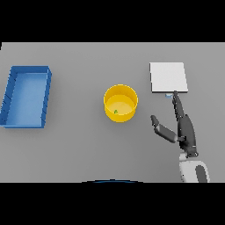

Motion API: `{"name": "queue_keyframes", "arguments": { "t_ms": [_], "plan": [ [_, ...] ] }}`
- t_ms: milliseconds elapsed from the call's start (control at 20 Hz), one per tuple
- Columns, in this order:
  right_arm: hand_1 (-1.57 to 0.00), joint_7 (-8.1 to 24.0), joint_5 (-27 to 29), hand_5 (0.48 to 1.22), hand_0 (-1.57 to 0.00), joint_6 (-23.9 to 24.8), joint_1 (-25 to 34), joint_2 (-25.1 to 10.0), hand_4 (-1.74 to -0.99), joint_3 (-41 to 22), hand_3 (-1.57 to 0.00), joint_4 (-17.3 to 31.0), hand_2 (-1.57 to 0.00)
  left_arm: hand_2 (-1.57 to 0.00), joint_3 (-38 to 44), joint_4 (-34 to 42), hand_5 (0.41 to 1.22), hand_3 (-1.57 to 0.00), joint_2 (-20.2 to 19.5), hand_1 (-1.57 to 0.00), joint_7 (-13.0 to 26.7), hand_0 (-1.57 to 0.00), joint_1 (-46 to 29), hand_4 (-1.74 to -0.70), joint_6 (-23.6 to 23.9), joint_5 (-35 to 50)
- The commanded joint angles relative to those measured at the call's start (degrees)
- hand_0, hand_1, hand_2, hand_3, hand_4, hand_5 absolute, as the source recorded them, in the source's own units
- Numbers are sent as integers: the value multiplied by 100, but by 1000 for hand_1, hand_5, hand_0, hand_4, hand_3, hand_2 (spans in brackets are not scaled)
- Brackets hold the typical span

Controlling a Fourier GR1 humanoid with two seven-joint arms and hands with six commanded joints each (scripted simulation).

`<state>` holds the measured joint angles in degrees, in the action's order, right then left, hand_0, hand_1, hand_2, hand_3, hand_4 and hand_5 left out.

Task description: Pick up the red beaker and tilt it to pour out 1 green nut into yellow bowl. Pick up the yellow bowl and place it on the metallic measuring scale.

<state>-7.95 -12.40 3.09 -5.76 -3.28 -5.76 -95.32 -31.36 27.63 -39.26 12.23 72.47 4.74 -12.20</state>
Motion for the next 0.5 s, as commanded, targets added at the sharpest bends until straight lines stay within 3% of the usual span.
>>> {"name": "queue_keyframes", "arguments": {
  "t_ms": [0,250,300,450],
  "plan": [
    [1,49,-50,604,1,16,64,-11,-1212,-15,1,25,1,-1569,97,310,1221,-1446,-101,-1571,190,-1571,-279,-1740,220,206],
    [1,-27,-166,649,1,-42,-13,-100,-1210,-91,1,17,1,-1570,221,2123,1221,-1452,-566,-1571,1422,-1571,-1966,-1741,1230,1052],
    [1,86,-192,653,1,-12,69,-69,-1206,-102,1,29,1,-1571,212,2421,1221,-1450,-659,-1571,1548,-1571,-2257,-1741,1400,1157],
    [1,19,-235,664,1,-5,-6,-89,-1215,-122,1,12,1,-1571,125,3157,1221,-1449,-829,-1571,1776,-1571,-3050,-1741,1862,1425]
  ]
}}
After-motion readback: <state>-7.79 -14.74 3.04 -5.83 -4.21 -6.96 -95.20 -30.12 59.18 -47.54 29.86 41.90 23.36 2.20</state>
